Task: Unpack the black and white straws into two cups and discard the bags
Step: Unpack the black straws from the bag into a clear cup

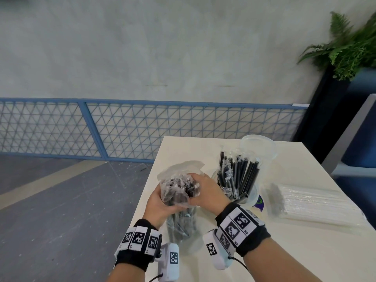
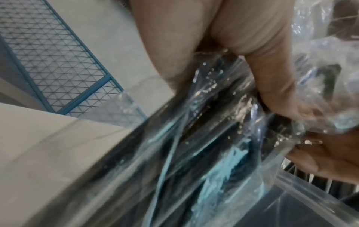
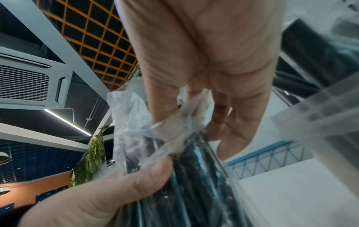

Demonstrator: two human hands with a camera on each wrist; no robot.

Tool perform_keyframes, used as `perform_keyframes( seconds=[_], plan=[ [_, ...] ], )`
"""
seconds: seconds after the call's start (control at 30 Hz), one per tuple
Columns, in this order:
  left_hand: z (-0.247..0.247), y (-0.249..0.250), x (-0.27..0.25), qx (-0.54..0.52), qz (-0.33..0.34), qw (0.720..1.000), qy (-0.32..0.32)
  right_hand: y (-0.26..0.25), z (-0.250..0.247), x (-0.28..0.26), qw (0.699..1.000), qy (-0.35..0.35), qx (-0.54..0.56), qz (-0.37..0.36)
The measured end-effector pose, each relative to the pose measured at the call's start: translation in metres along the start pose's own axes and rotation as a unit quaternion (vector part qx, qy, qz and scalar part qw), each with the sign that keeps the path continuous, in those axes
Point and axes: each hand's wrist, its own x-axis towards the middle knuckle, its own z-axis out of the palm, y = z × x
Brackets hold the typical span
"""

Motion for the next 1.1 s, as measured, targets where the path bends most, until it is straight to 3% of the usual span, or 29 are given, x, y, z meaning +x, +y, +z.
perform_keyframes(
  seconds=[0.23, 0.5, 0.8, 1.1],
  plan=[
    [-0.009, -0.007, 0.001, -0.024, 0.011, 1.000, 0.015, 0.007, 0.004, -0.006, 0.998, 0.026, 0.047, -0.017],
    [-0.007, -0.003, 0.003, 0.013, 0.003, 1.000, 0.000, 0.010, 0.008, -0.002, 0.999, -0.023, 0.023, 0.034],
    [-0.002, -0.012, 0.008, 0.090, 0.022, 0.996, 0.009, 0.011, 0.023, -0.005, 0.976, 0.117, 0.170, 0.064],
    [0.003, -0.006, 0.011, 0.091, 0.011, 0.996, 0.007, -0.005, 0.010, -0.009, 0.957, 0.196, 0.210, -0.044]
  ],
)
